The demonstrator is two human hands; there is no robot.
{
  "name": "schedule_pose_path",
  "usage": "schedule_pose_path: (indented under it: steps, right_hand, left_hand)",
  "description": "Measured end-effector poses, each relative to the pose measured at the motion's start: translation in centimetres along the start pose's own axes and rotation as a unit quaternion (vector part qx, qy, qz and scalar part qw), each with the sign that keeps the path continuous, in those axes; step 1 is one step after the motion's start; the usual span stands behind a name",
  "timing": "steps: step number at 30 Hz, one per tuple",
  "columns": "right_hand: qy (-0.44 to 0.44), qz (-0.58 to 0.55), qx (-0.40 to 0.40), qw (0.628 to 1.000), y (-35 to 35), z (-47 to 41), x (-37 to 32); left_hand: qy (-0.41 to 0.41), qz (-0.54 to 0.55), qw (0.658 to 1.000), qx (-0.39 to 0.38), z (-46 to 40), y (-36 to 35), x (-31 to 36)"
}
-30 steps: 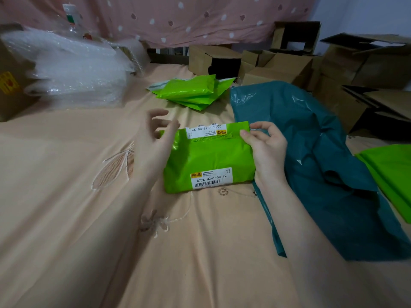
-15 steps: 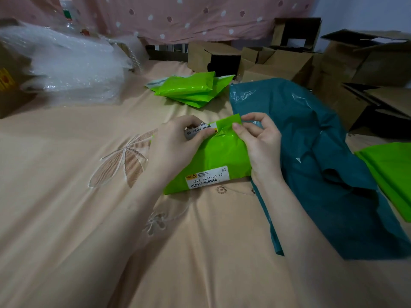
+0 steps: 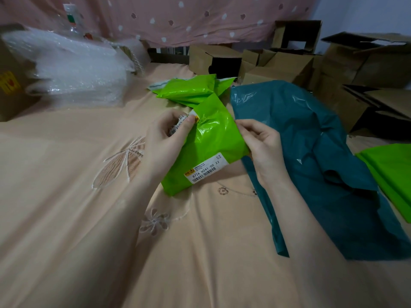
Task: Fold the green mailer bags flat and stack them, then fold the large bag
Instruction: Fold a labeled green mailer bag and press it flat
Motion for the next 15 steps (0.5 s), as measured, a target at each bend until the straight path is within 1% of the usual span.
schedule_pose_path:
  steps: [3,8,11,15]
  right_hand:
    - [0.003,0.018,-0.007,1.0,0.11,0.02,-0.13]
    - [-0.001,0.084,0.002,0.996,0.2,-0.19,0.06]
    - [0.002,0.092,0.016,0.996,0.3,-0.18,0.21]
    - [-0.013,0.088,-0.003,0.996,0.13,-0.07,0.08]
  left_hand:
    - [0.004,-0.004,1.0,0.004,0.05,-0.19,0.26]
    - [0.013,-0.032,0.999,0.001,0.1,-0.43,0.35]
    - [0.02,-0.024,0.999,0.009,-0.08,-0.49,0.34]
    - [0.037,-0.007,0.999,0.003,-0.09,-0.62,0.47]
Point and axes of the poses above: each hand's wrist, its own z-axis away from the middle knuckle, its own y-axis out of the back of the hand, x = y × z, the point moved 3 cm from there along -z, towards the middle knuckle, and after that the axes turned 6 degrees about -x, right-handed, at the moved point
